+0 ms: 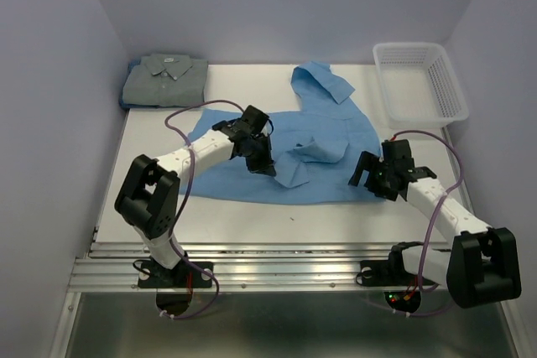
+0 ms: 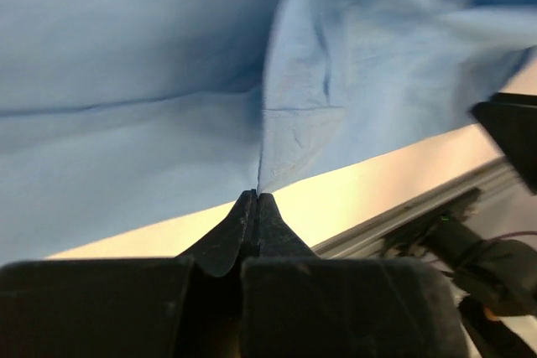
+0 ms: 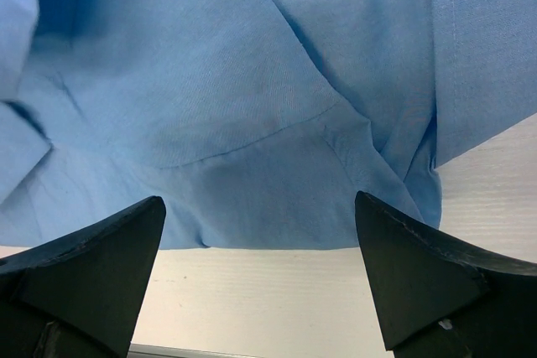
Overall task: Fold and stack the long sleeve shirts
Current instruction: Fold the shirt
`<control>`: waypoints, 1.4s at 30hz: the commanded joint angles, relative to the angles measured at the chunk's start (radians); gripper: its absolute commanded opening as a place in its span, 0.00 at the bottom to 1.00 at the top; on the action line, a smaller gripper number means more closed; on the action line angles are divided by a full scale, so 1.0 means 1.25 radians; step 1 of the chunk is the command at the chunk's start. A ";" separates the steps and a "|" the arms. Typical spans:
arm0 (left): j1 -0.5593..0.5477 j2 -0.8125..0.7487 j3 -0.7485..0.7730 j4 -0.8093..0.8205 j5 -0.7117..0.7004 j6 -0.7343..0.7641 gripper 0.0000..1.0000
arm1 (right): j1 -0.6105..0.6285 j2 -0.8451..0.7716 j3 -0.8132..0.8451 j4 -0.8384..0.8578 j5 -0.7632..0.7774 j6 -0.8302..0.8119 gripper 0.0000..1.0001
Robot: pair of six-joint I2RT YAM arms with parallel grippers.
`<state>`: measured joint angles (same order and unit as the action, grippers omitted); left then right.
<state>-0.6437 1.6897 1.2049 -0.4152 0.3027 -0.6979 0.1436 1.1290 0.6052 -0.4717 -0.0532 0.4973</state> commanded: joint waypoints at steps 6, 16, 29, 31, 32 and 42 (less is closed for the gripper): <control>0.121 -0.084 0.042 -0.394 -0.221 0.158 0.00 | -0.004 0.028 0.005 -0.002 0.035 0.010 1.00; 0.187 -0.099 0.089 -0.506 -0.448 0.190 0.00 | -0.004 0.060 0.012 -0.001 0.039 0.007 1.00; 0.187 -0.082 0.177 -0.566 -0.598 0.189 0.00 | -0.004 0.080 0.020 -0.002 0.061 0.008 1.00; 0.189 -0.077 0.185 -0.566 -0.611 0.189 0.00 | -0.004 0.079 0.019 -0.002 0.060 0.008 1.00; 0.187 -0.073 0.190 -0.566 -0.613 0.193 0.00 | -0.004 0.079 0.018 -0.002 0.059 0.007 1.00; 0.187 -0.073 0.230 -0.567 -0.727 0.206 0.00 | -0.004 0.079 0.012 -0.003 0.055 0.010 1.00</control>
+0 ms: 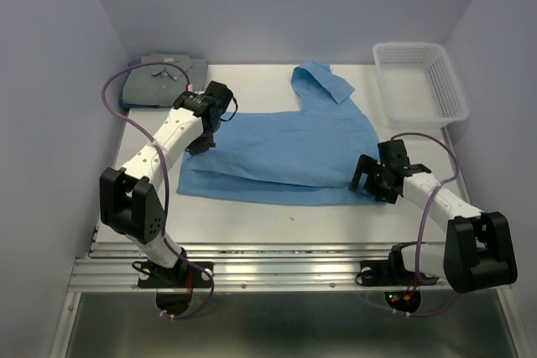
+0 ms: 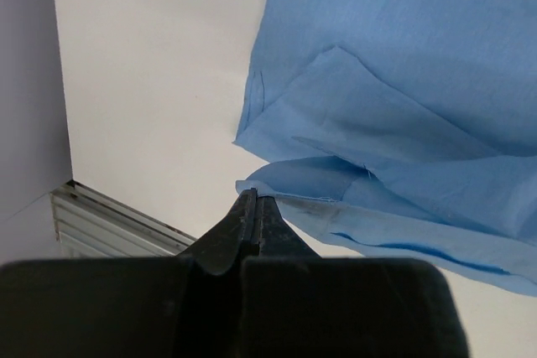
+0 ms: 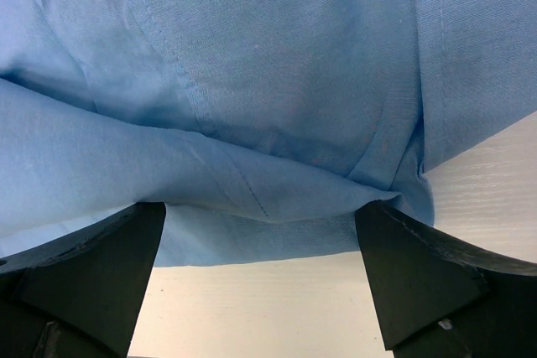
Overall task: Fold and stack the long sleeve shirts
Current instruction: Fold the shirt
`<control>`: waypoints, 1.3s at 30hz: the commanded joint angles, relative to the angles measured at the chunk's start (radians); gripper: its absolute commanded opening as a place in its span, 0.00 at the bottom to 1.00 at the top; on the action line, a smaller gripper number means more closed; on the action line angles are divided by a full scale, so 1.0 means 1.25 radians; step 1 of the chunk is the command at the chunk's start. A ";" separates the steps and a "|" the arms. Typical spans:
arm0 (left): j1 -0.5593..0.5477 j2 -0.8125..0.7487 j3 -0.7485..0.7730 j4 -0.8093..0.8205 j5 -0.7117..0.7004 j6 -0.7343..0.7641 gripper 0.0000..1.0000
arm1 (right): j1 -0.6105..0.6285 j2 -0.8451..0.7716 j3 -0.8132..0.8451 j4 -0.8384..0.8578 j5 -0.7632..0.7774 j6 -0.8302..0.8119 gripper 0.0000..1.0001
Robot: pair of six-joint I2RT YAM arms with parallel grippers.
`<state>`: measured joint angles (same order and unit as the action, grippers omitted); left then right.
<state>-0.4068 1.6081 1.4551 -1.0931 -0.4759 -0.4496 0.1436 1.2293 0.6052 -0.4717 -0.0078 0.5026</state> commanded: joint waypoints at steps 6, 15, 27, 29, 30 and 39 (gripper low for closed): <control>-0.005 0.016 -0.104 -0.024 -0.181 -0.115 0.00 | -0.004 -0.013 0.005 -0.009 0.016 0.005 1.00; -0.013 -0.024 -0.312 0.142 -0.025 -0.178 0.21 | -0.004 -0.009 0.021 -0.020 0.012 -0.007 1.00; 0.033 -0.133 -0.321 0.262 0.184 -0.117 0.98 | -0.004 -0.019 0.034 -0.035 -0.029 -0.028 1.00; 0.055 -0.156 -0.322 0.294 0.239 -0.098 0.98 | -0.004 -0.020 0.034 -0.035 -0.034 -0.031 1.00; 0.074 -0.177 -0.323 0.323 0.281 -0.091 0.98 | -0.004 -0.023 0.031 -0.035 -0.034 -0.033 1.00; 0.160 -0.159 -0.374 0.447 0.443 -0.093 0.99 | -0.004 -0.036 0.037 -0.044 -0.026 -0.034 1.00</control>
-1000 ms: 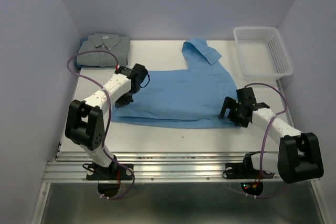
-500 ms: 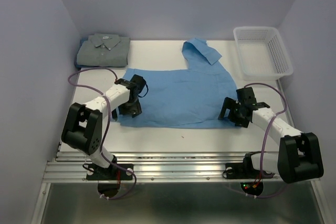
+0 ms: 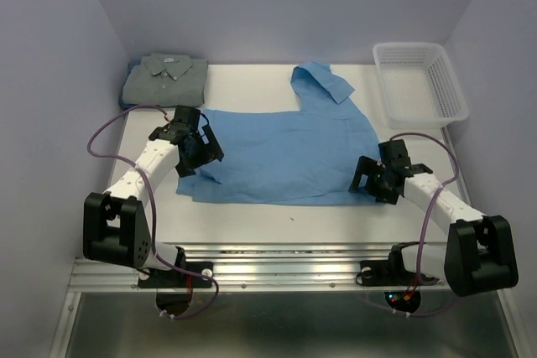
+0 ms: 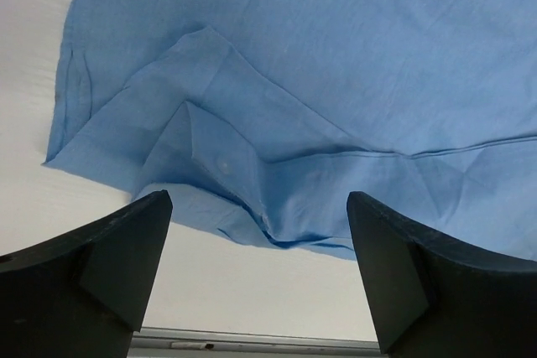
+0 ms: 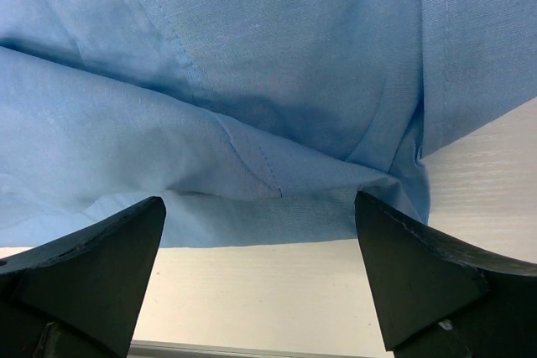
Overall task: Fold and stack the long sleeve shirts
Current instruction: Fold the shirt
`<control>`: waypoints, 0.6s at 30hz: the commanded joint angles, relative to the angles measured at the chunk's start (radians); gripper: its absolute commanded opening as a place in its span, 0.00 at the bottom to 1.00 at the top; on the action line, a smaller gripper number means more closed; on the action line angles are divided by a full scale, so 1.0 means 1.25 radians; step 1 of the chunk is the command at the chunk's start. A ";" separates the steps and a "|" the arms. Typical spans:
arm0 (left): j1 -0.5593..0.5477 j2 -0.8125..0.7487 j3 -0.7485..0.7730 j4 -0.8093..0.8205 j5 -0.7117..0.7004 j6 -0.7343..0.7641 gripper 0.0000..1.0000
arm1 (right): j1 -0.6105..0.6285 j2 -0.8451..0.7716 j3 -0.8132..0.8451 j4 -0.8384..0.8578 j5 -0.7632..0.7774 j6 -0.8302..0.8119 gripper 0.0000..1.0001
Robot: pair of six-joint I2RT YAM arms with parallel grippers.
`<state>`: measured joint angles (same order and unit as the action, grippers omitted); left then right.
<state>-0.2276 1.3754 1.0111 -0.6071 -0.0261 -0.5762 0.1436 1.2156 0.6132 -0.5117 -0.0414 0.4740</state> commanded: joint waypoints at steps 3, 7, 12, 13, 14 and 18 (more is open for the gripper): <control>0.019 0.037 -0.031 0.073 0.088 0.003 0.95 | -0.004 -0.036 0.037 -0.020 0.006 -0.015 1.00; 0.021 0.058 -0.039 0.052 0.030 -0.003 0.78 | -0.004 -0.048 0.041 -0.030 0.009 -0.013 1.00; 0.023 0.095 -0.044 0.114 0.041 -0.018 0.14 | -0.004 -0.075 0.055 -0.062 0.004 -0.020 1.00; 0.023 0.102 -0.039 0.121 0.047 -0.019 0.00 | -0.004 -0.085 0.062 -0.087 0.002 -0.022 1.00; 0.023 0.101 -0.036 0.127 0.053 -0.019 0.00 | -0.004 -0.096 0.069 -0.096 -0.004 -0.025 1.00; 0.023 0.046 -0.016 0.121 0.030 -0.018 0.00 | -0.004 -0.161 0.105 -0.117 -0.020 -0.036 1.00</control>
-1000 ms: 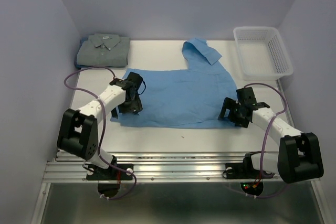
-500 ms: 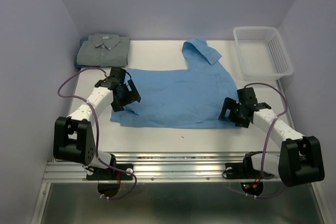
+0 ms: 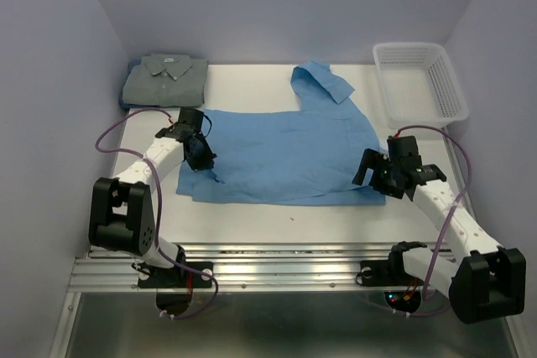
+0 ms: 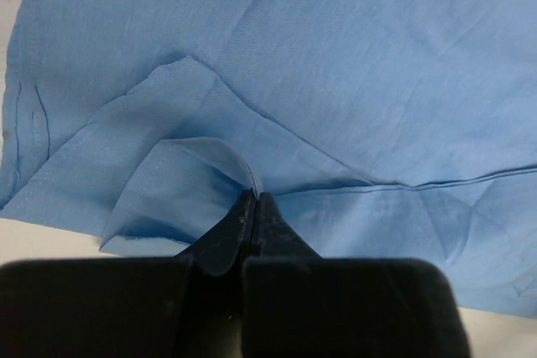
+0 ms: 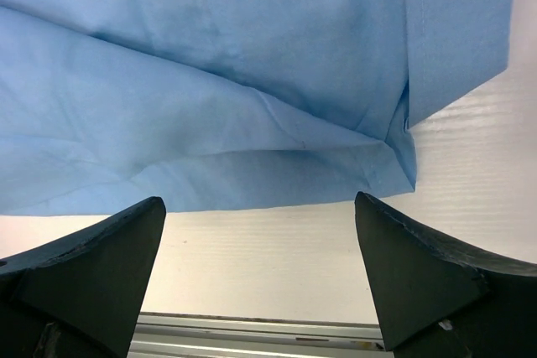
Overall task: Fold and stack the long sleeve shirts
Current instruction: Fold the shirt
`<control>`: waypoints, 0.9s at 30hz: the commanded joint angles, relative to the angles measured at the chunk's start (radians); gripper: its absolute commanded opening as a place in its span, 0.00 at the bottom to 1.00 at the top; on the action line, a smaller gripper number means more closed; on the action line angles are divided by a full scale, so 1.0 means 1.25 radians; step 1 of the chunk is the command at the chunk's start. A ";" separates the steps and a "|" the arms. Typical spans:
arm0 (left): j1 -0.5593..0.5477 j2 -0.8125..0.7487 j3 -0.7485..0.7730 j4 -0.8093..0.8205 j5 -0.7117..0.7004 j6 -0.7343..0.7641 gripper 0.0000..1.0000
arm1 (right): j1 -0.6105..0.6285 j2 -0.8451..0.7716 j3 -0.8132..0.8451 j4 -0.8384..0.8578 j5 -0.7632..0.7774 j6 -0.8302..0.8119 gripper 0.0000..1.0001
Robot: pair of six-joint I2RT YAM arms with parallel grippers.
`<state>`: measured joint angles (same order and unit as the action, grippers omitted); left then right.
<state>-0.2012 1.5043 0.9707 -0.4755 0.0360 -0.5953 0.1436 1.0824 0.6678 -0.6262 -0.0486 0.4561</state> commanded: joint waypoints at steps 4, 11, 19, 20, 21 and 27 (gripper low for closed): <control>0.001 -0.154 0.025 0.023 -0.093 0.004 0.00 | -0.004 -0.067 0.060 -0.018 0.000 -0.016 1.00; 0.001 -0.214 -0.011 0.075 -0.128 0.009 0.00 | -0.004 -0.050 0.054 -0.010 0.000 -0.013 1.00; 0.003 -0.080 0.010 0.055 -0.180 0.003 0.00 | -0.004 -0.043 0.065 -0.007 0.002 -0.021 1.00; 0.003 -0.072 0.009 0.049 -0.213 0.000 0.00 | -0.004 -0.044 0.065 -0.006 0.002 -0.020 1.00; 0.004 -0.057 0.016 0.037 -0.234 -0.019 0.00 | -0.004 -0.046 0.066 -0.007 0.007 -0.019 1.00; 0.004 -0.046 0.016 0.016 -0.324 -0.044 0.99 | -0.004 -0.054 0.068 0.001 -0.019 -0.024 1.00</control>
<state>-0.2008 1.4651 0.9680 -0.4267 -0.2420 -0.6170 0.1436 1.0336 0.7166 -0.6445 -0.0517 0.4412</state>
